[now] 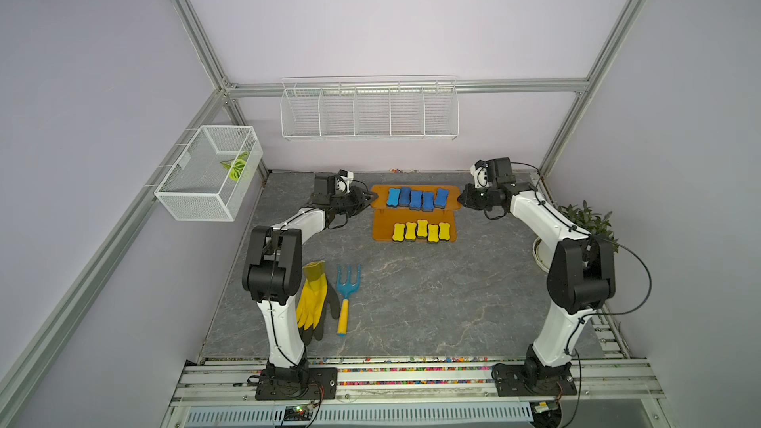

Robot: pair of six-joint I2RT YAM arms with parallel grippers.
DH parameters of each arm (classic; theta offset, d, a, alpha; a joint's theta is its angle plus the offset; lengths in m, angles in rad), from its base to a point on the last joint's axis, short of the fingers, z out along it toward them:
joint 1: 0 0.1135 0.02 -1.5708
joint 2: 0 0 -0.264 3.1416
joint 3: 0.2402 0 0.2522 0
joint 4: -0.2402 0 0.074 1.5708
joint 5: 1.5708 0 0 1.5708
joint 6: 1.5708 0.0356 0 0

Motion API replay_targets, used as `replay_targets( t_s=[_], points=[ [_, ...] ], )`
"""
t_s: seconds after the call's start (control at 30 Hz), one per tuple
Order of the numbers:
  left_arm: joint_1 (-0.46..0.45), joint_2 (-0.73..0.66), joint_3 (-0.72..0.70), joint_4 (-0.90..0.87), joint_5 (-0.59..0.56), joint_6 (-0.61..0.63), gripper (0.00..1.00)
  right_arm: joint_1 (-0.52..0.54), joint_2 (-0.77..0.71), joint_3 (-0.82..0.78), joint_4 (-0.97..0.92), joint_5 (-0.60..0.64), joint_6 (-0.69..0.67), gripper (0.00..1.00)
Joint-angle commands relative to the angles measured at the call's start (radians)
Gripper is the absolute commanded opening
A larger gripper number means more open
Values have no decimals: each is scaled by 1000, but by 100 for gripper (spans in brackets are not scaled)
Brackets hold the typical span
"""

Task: Remove the whiteboard erasers from the shelf
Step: Move the shelf to the center of the board, then pick up the whiteboard eraser from the shelf.

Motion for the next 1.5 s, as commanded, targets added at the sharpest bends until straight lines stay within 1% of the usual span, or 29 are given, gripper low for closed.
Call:
replay_targets(
  t_s=[0.0, 0.53, 0.67, 0.9, 1.03, 1.07, 1.17, 1.23, 1.3, 1.33, 1.37, 1.47],
  points=[
    [-47, -13, 2, -36, -40, 71, 24, 34, -24, -19, -81, -38, -31, 18],
    [-57, -93, -111, -6, -71, 31, 23, 20, -25, -10, -106, -6, -48, 16],
    [-58, -118, -134, -7, -98, 34, 24, 9, -37, 1, -117, 18, -53, 17],
    [-57, -199, -133, -116, -206, 100, 42, -15, -58, 56, -174, 113, -75, 27],
    [-53, -247, -125, -181, -263, 137, 44, -17, -85, 70, -188, 158, -73, 34],
    [-51, -264, -123, -203, -280, 147, 44, -10, -94, 74, -194, 169, -66, 35],
    [-51, -318, -95, -325, -370, 194, 44, 50, -117, 96, -227, 274, -54, 39],
    [-63, -339, -41, -466, -479, 227, 44, 99, -120, 113, -248, 322, -40, 38],
    [-78, -349, 20, -577, -534, 286, 44, 153, -118, 129, -254, 373, -24, 39],
    [-82, -357, 37, -612, -570, 296, 44, 175, -111, 142, -258, 391, -20, 39],
    [-89, -377, 33, -624, -598, 302, 44, 201, -99, 162, -268, 410, -12, 41],
    [-106, -439, -21, -595, -619, 310, 44, 253, -60, 220, -290, 459, -3, 46]
  ],
)
